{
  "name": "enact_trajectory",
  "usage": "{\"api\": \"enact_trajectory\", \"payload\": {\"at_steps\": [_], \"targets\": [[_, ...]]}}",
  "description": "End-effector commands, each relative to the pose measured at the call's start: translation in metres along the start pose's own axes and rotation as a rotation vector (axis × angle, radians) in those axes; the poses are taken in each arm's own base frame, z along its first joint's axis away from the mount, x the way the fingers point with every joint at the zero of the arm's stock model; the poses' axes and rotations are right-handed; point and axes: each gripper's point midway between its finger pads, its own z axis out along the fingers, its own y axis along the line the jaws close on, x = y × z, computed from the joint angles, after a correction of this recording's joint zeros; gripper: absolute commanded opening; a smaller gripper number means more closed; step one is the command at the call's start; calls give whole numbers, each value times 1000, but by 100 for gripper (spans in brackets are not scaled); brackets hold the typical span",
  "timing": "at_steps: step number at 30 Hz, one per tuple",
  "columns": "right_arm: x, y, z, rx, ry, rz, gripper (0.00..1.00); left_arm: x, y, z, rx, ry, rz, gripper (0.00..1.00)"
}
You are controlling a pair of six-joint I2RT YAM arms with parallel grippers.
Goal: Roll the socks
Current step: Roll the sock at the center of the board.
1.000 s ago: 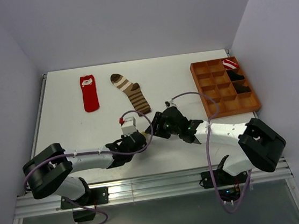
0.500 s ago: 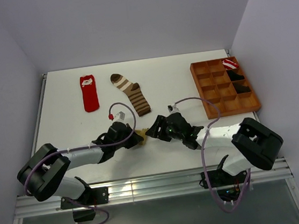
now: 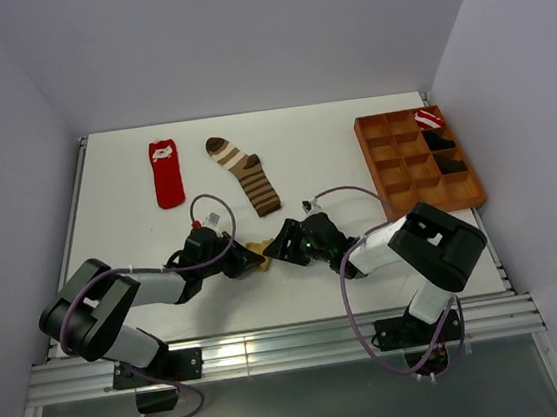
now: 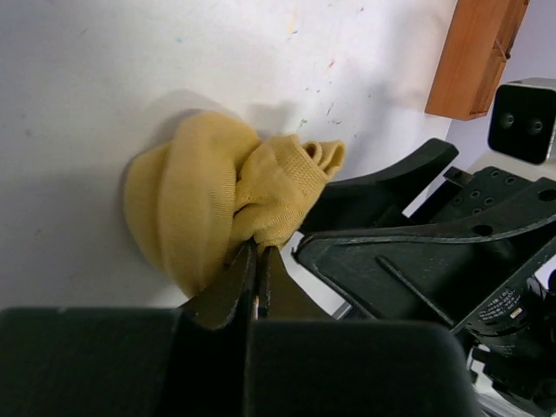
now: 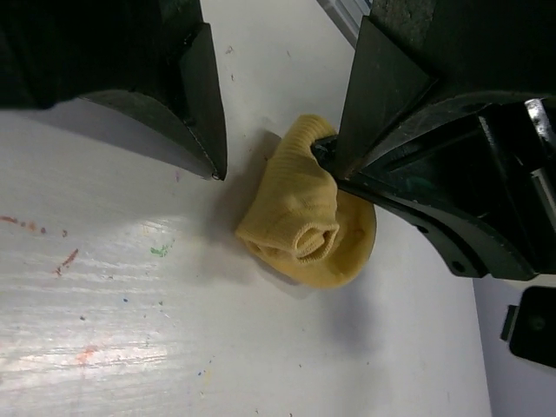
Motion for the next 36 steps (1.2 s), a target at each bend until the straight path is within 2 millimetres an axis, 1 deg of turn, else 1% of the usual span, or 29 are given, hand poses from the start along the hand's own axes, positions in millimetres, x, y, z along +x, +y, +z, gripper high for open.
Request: {"api": "enact_trajectory", "payload": {"at_steps": [1,2,3,5,6,8,11,12,14,15,17,18,19,20,21,22,23,24,25,26,27,28,29,30,31,32,33,35,36], "targets": [[-7,13,8,-50,-28,-10,60,3,-8,-1,64,35,-44,0],[-6,10,10,-43,-25,-9,60,4,-5,0,55,39,-48,0],[-6,11,11,-46,-25,-8,60,4,-4,1,50,43,-56,0],[-5,6,15,-31,-18,-10,57,5,-1,2,48,53,-66,1],[-5,7,16,-31,-18,-8,56,5,0,3,49,54,-73,0],[-3,3,18,-16,-7,-12,50,7,2,4,44,63,-76,0],[-1,0,20,0,2,-12,40,8,4,6,39,75,-73,0],[-1,-2,19,10,6,-13,34,8,4,7,39,78,-70,0],[-4,-1,18,28,-1,-26,27,8,3,7,45,81,-59,0],[-3,-5,18,63,14,-36,21,7,4,8,43,78,-46,0],[-7,-5,16,98,9,-44,12,6,5,8,25,71,-27,0],[-7,-7,15,137,26,-51,5,4,6,8,17,65,-3,0],[-8,-8,14,158,31,-54,1,3,7,7,-1,62,5,1],[-15,-1,15,167,18,-59,0,0,5,5,-2,51,40,3],[-11,-10,11,222,46,-68,0,-5,7,5,-22,23,60,7],[-11,-12,11,247,57,-74,0,-8,2,5,-27,9,86,11],[-11,-13,11,266,66,-79,0,-8,2,0,-46,2,127,21],[-11,-12,10,298,85,-85,0,-16,3,-1,-75,-44,152,27],[-11,-14,10,316,97,-92,0,-20,-2,-3,-87,-65,182,32],[-15,-5,13,311,98,-99,0,-22,-1,-9,-119,-85,227,41],[-11,-11,9,349,125,-110,0,-26,-2,-12,-142,-111,252,44],[-10,-12,10,366,136,-114,0,-32,-6,-14,-161,-158,286,48],[-11,-10,9,382,145,-118,0,-34,-15,-19,-144,-179,328,54],[-9,-8,9,387,155,-123,0,-35,-15,-23,-165,-200,349,56],[-8,-9,10,396,164,-124,0,-37,-19,-25,-179,-246,386,57],[-10,-3,12,390,165,-124,0,-37,-24,-28,-178,-265,432,58],[-9,-4,10,405,176,-123,0,-38,-25,-30,-196,-290,457,58],[-7,-2,10,417,191,-124,0,-33,-36,-32,-209,-343,547,59],[-6,-2,10,424,197,-123,0,-22,-45,-32,-194,-342,592,58]]}}
